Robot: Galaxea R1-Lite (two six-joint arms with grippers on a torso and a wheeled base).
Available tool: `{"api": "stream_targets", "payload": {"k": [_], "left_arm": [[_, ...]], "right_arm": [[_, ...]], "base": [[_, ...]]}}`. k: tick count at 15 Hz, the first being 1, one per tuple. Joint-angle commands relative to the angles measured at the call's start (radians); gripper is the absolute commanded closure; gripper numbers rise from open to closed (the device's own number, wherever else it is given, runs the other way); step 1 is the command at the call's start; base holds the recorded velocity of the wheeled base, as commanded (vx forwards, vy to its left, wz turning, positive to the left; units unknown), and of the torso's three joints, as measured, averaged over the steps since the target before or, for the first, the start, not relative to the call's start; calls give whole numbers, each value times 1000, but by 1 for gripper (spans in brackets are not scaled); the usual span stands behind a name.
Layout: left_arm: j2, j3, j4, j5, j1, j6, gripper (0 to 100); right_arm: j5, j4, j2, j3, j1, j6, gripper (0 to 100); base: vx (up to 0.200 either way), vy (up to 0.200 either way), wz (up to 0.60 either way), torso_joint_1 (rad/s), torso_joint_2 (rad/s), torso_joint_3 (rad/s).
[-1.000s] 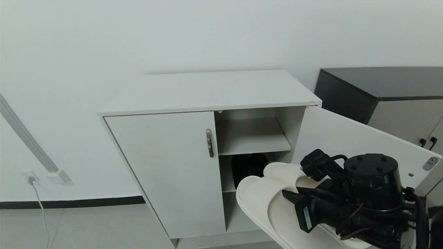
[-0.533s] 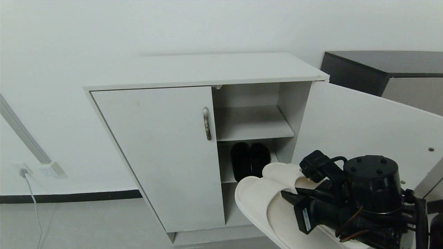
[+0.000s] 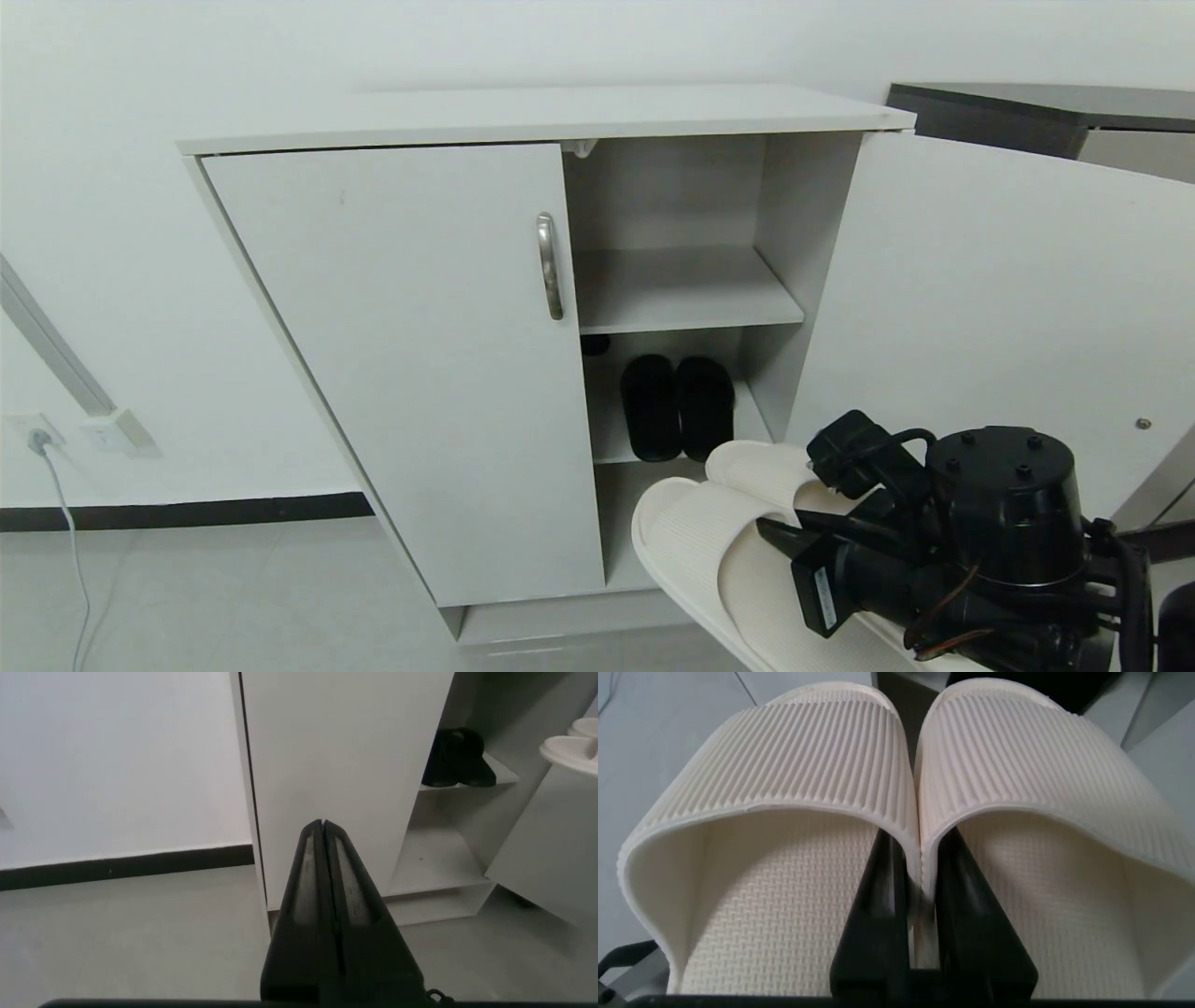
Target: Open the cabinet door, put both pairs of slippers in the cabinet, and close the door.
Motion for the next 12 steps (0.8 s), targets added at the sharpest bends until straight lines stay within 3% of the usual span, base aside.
{"api": "stream_targets", "payload": {"k": [1, 12], "left_arm": [[1, 0, 0, 0, 1, 0, 100], [1, 0, 0, 1, 1, 0, 100]], "right_arm": [[2, 0, 14, 1, 0, 0, 100], [-1, -63, 58, 3, -11, 0, 100]], "base": [[0, 0, 0, -2, 163, 154], [0, 0, 0, 0, 13, 14]]}}
